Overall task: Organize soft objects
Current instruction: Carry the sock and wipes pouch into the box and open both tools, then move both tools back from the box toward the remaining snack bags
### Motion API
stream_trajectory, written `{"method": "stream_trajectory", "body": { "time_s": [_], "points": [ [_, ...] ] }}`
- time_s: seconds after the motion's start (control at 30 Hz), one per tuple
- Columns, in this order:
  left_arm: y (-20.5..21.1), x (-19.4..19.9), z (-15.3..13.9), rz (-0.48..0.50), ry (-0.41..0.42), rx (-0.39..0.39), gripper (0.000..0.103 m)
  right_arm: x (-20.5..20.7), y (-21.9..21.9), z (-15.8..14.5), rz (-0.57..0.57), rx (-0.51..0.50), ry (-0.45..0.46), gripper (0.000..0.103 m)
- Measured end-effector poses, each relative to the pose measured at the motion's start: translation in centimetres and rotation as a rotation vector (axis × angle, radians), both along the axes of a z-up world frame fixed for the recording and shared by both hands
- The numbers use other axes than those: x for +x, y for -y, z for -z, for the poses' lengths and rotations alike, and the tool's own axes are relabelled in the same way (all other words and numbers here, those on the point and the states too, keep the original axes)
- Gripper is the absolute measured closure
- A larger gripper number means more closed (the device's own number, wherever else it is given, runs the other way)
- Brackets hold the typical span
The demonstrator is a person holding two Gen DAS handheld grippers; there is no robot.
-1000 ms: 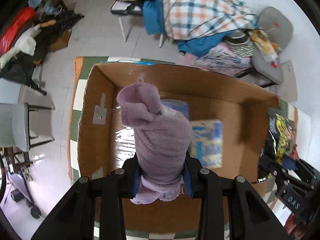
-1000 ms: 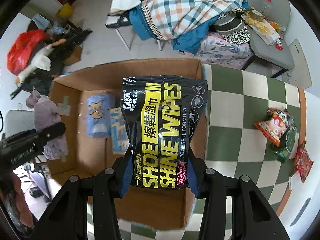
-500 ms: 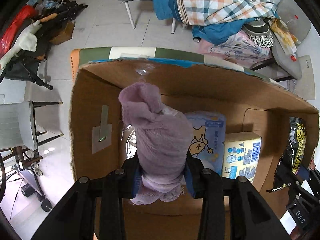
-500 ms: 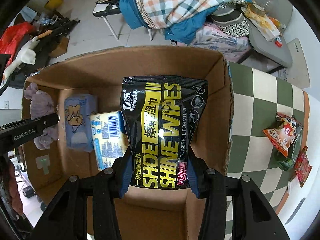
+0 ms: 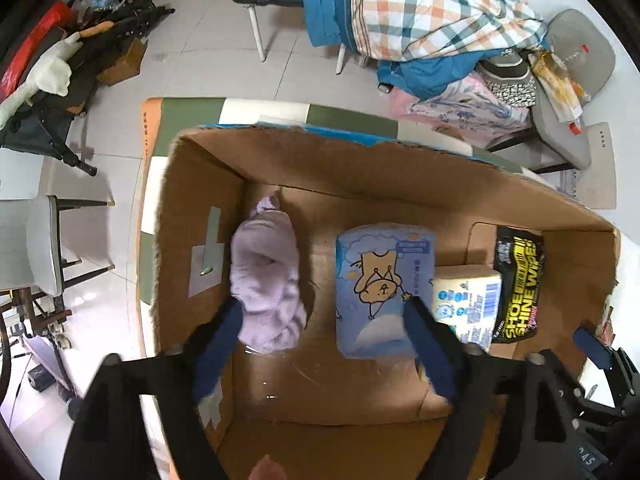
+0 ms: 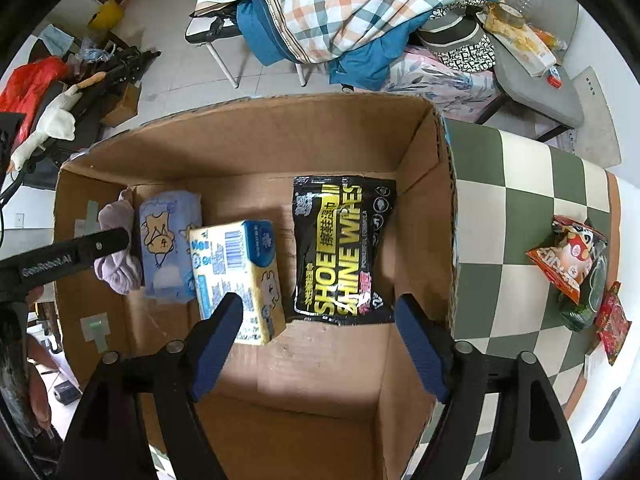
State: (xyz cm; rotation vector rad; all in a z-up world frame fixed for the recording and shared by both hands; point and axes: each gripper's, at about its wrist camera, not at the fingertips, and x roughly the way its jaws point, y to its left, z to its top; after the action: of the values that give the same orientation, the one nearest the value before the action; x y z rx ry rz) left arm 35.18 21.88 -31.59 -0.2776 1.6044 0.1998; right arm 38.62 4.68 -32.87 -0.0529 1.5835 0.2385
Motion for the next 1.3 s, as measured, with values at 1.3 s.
{"method": "stream_trajectory", "body": {
  "time_s": [1.3],
  "points": [
    [5.4,-18.9,-15.4,0.046,0.385,0.049,0.004,-17.6,3.4,-14.3,-0.035,0.065,0.260,0.000]
  ]
}}
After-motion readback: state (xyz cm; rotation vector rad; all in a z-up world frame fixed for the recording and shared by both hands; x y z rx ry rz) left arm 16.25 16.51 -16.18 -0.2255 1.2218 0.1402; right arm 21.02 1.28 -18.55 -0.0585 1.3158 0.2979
